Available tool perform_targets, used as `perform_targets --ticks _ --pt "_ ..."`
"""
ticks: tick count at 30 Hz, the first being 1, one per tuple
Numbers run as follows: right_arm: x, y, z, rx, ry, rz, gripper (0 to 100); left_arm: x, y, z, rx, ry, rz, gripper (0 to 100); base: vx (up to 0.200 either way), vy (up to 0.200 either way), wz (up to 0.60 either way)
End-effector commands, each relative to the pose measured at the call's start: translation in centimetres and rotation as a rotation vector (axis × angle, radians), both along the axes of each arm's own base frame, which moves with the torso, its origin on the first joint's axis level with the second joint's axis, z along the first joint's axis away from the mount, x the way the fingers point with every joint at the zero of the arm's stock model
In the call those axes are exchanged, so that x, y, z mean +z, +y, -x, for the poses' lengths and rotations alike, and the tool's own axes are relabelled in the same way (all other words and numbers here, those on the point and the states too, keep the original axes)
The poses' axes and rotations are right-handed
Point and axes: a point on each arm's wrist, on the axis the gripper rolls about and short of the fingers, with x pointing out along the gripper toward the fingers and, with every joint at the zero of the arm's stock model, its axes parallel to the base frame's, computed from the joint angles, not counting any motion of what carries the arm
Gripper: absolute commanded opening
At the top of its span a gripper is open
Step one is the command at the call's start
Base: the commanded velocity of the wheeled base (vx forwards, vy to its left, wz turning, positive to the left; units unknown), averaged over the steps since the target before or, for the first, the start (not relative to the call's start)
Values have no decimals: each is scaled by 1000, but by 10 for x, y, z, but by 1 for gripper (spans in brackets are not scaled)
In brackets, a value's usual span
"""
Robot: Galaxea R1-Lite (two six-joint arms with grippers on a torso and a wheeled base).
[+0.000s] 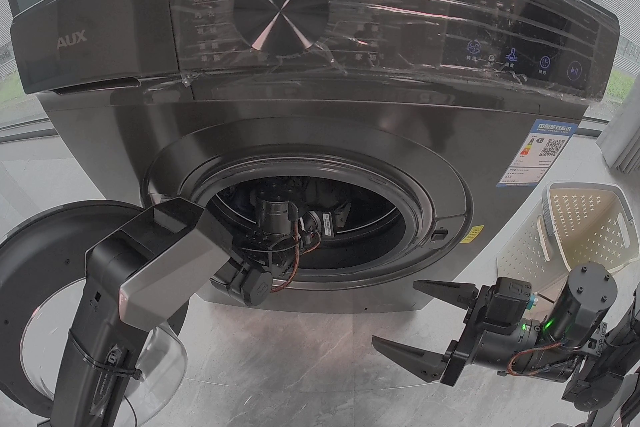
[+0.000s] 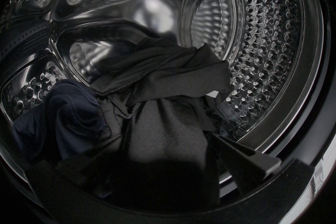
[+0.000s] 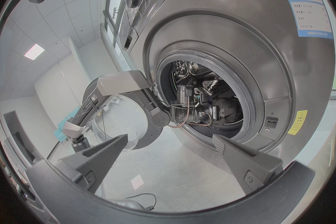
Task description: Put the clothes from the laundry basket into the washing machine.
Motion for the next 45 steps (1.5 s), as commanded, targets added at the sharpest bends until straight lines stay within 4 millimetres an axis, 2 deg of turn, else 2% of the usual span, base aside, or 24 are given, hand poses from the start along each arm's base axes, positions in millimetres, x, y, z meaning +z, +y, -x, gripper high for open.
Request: perform_targets --ticks 1,11,13,19,26,27,30,33,35,37,45 --pt "1 0 0 1 -2 -3 100 -12 1 -5 10 11 -11 0 0 0 0" --pt "1 1 0 3 -4 -5 100 11 5 -27 60 -75 67 0 0 0 0" --pt "2 1 -1 1 -6 -9 100 21 9 -40 102 -132 107 0 0 0 0" --pt "2 2 -2 -1 -8 -11 100 41 10 -56 146 -240 168 0 0 0 0" --pt "2 2 -2 1 -6 -11 100 42 9 -58 146 -254 175 0 0 0 0" --pt "2 2 -2 1 -6 -11 100 43 8 -57 146 -251 175 100 0 0 0" --pt "3 0 -3 -10 -10 -13 100 43 7 -54 155 -241 172 100 0 0 0" --pt "4 -1 -4 -14 -15 -16 100 47 6 -43 145 -206 165 100 0 0 0" --pt "4 0 -4 -13 -15 -16 100 51 1 -23 119 -161 143 100 0 0 0" --pt "4 0 -4 -13 -15 -16 100 49 -1 -17 110 -145 134 100 0 0 0" --pt "4 1 -2 -5 -16 -17 100 31 -21 32 11 -104 60 100 0 0 0"
